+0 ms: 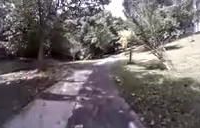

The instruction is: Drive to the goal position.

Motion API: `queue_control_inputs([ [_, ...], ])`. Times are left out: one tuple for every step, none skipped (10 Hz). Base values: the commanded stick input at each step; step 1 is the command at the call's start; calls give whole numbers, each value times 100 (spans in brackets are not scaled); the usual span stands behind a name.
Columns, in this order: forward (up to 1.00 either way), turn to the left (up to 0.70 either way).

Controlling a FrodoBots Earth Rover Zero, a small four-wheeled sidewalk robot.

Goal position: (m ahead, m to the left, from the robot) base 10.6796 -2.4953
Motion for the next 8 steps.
queue_control_inputs([
  [100, 0],
  [100, 0],
  [100, 0],
  [100, 0],
  [100, 0],
  [100, 0],
  [100, 0],
  [100, 0],
])
